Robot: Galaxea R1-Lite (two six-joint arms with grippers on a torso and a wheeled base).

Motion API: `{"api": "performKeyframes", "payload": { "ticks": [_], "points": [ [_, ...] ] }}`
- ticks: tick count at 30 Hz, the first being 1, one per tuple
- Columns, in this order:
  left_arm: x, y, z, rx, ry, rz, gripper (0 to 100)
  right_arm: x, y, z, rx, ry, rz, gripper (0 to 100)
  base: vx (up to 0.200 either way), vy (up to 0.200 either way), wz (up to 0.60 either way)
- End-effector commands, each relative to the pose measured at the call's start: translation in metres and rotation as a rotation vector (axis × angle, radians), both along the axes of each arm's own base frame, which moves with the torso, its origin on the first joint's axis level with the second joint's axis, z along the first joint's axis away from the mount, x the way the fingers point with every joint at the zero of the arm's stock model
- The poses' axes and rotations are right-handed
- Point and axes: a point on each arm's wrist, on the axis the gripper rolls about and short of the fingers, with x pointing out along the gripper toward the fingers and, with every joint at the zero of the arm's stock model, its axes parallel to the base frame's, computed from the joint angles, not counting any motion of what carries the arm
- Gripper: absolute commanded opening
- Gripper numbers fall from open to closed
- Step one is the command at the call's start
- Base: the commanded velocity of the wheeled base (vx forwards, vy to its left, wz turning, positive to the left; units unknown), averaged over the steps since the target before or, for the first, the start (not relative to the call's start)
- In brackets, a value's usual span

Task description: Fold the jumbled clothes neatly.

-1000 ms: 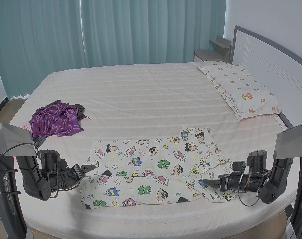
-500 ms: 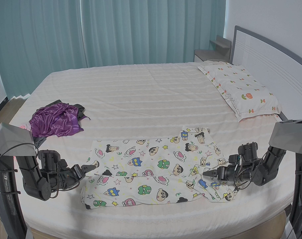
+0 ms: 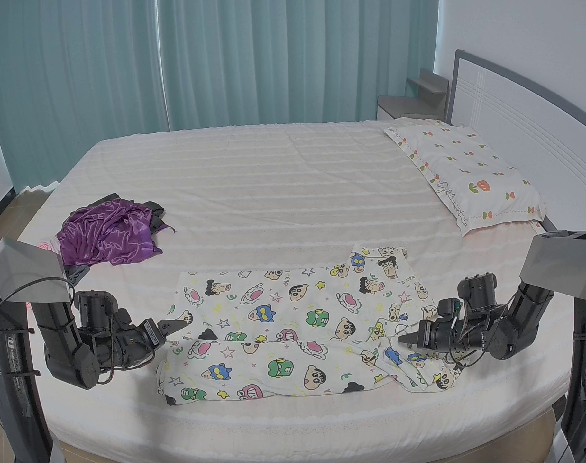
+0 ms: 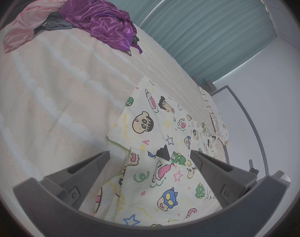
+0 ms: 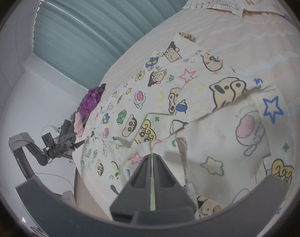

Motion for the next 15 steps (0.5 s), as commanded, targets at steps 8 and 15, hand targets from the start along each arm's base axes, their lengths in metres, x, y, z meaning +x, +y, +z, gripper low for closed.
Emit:
{"api": "performKeyframes", "payload": {
  "ticks": [8,15],
  "points": [
    [0.000,0.000,0.000,-0.001,0.002,0.001,100,-0.004,-0.001,0.009,-0.007,-0.003,-0.011,0,0.000,0.000,0.00],
    [0.000,0.000,0.000,0.000,0.002,0.002,100,-0.014,0.009,0.001,-0.056,0.008,0.035,0,0.000,0.000,0.00]
  ]
}}
